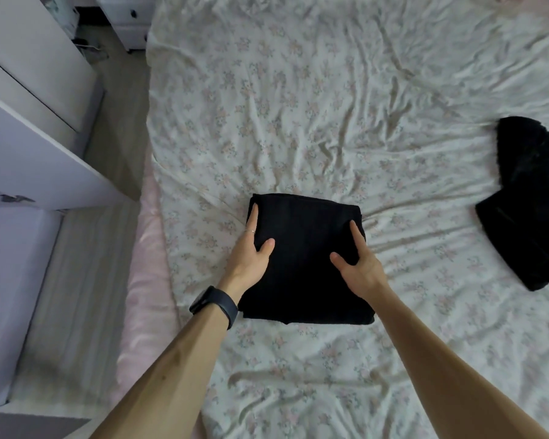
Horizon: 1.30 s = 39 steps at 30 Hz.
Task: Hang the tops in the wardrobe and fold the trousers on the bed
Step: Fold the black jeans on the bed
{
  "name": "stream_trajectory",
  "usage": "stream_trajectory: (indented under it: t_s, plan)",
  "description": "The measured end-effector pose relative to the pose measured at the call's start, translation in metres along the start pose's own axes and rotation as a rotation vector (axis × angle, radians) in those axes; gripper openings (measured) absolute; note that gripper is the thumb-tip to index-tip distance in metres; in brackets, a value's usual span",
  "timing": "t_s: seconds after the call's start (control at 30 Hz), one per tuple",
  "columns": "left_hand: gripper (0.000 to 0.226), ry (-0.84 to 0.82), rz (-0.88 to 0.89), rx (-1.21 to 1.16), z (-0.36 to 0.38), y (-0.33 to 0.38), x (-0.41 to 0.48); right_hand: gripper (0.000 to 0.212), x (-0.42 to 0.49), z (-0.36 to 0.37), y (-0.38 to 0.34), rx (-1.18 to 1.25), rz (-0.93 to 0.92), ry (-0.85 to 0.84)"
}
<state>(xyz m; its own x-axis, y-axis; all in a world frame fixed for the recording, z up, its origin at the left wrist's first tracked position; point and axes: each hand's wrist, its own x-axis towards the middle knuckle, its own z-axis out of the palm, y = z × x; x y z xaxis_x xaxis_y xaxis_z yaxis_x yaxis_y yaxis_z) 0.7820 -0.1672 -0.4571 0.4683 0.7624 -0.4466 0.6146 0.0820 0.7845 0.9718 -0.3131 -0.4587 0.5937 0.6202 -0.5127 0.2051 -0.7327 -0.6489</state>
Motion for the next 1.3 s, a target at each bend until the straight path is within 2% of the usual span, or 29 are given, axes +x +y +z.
stream_trajectory:
  t_s: [0.1, 0.17, 0.23, 0.37, 0.5, 0.67, 1.0, 1.3]
  plan:
    - [0.074, 0.128, 0.050, 0.206, -0.001, 0.024, -0.041, 0.078, -0.036, -0.005, -0.007, 0.042, -0.077, 0.040]
    - [0.069, 0.203, 0.120, 0.352, -0.003, 0.035, -0.072, 0.076, -0.065, -0.002, -0.017, -0.070, -0.138, 0.104]
    - [0.066, 0.274, 0.193, 0.468, -0.006, 0.046, -0.107, 0.073, -0.100, -0.002, -0.034, -0.229, -0.275, 0.203]
    - [0.064, 0.466, 0.074, 0.510, -0.046, 0.081, -0.187, 0.070, -0.175, -0.009, -0.111, -0.411, -0.584, 0.284]
    - [0.071, 0.618, -0.030, 0.604, -0.111, 0.115, -0.272, 0.071, -0.260, -0.011, -0.182, -0.544, -0.791, 0.338]
    - [0.073, 0.754, -0.105, 0.699, -0.219, 0.145, -0.353, 0.078, -0.354, 0.030, -0.287, -0.631, -1.033, 0.275]
    - [0.072, 0.993, -0.102, 0.896, -0.446, 0.128, -0.460, 0.089, -0.484, 0.140, -0.471, -0.534, -1.284, 0.330]
    - [0.080, 1.207, -0.019, 0.959, -0.574, 0.172, -0.528, 0.093, -0.552, 0.150, -0.594, -0.274, -1.454, 0.419]
